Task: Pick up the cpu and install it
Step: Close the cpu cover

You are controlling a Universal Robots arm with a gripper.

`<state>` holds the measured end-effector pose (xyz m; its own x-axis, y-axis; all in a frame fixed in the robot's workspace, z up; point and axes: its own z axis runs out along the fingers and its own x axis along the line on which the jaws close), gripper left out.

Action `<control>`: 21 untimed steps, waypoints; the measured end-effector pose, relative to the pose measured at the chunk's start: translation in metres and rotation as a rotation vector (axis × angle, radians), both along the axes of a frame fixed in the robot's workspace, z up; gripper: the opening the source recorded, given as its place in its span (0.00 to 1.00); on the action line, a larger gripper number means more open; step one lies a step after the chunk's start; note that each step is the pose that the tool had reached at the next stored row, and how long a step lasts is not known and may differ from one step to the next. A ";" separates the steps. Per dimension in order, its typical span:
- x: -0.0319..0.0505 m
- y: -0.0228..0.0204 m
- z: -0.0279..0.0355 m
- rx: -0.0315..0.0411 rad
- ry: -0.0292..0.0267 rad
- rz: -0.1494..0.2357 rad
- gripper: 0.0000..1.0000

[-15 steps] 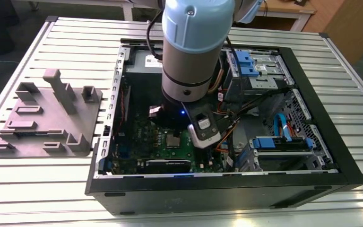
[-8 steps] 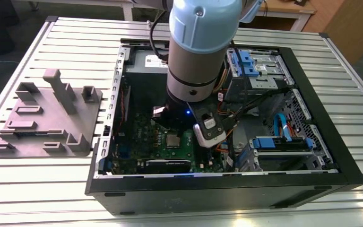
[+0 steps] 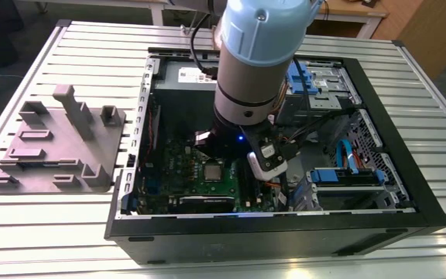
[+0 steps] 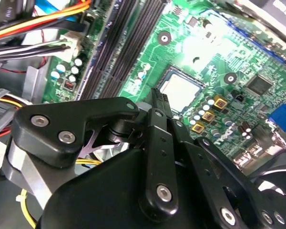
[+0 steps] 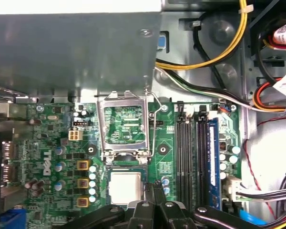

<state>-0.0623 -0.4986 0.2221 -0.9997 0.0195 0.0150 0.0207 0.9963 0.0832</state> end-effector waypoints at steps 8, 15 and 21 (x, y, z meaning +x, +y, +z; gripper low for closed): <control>0.0042 0.0083 -0.0005 0.0007 0.0000 0.011 0.10; 0.0083 0.0126 -0.0014 0.0039 0.0000 0.027 0.10; 0.0085 0.0127 -0.0023 0.0074 0.0002 0.107 0.10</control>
